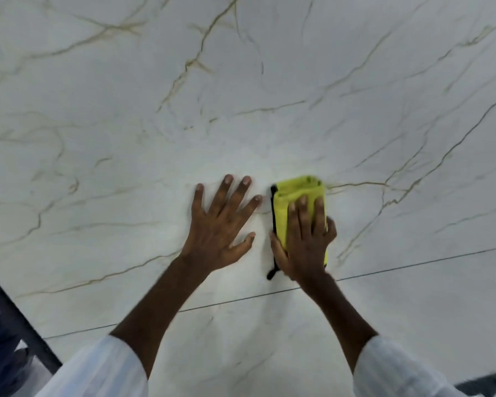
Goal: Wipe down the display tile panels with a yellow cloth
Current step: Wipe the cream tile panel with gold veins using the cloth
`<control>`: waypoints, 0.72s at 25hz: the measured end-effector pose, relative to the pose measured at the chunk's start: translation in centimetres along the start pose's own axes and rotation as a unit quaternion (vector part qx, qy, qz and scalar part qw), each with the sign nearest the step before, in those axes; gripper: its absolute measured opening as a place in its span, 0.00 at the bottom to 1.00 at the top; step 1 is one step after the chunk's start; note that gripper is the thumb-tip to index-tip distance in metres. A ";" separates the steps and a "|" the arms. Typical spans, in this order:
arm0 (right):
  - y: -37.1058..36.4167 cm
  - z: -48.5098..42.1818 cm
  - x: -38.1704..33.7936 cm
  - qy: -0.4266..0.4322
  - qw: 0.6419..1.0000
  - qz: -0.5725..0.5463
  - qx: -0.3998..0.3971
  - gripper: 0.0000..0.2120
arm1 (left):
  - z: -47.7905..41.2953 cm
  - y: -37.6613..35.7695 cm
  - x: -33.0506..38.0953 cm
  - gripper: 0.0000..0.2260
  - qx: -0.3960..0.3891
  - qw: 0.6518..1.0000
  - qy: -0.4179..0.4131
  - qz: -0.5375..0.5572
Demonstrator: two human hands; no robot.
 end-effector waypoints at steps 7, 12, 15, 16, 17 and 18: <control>1.2 -7.8 -0.2 -0.027 0.999 -0.006 0.042 0.35 | 0.3 -1.5 0.4 0.33 0.047 0.999 0.016 0.002; -1.1 5.9 -0.4 -0.031 0.999 -0.011 -0.009 0.34 | 0.5 -1.7 0.3 0.33 0.055 0.998 0.017 0.010; -1.6 11.8 -0.2 -0.036 0.997 -0.023 -0.061 0.33 | 0.5 -1.7 0.2 0.33 0.048 0.999 0.013 0.001; -1.4 10.7 -0.1 -0.027 0.997 -0.037 -0.057 0.33 | 0.4 -1.4 0.5 0.32 0.049 0.998 0.028 0.010; -1.0 8.4 0.1 -0.008 0.998 -0.040 -0.044 0.34 | 0.1 -1.0 0.9 0.31 0.055 0.997 0.044 0.020; -0.6 4.9 0.8 0.002 0.999 -0.026 -0.026 0.35 | -0.6 -0.6 1.7 0.29 0.066 0.996 0.058 0.030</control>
Point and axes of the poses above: each hand's wrist, its own z-axis away from the middle knuckle, its own y-axis out of the back of the hand, x = y × z, the point moved 2 cm from there along -z, towards the middle knuckle, and after that the axes turned 3 degrees about -z, right-handed, at the moved point
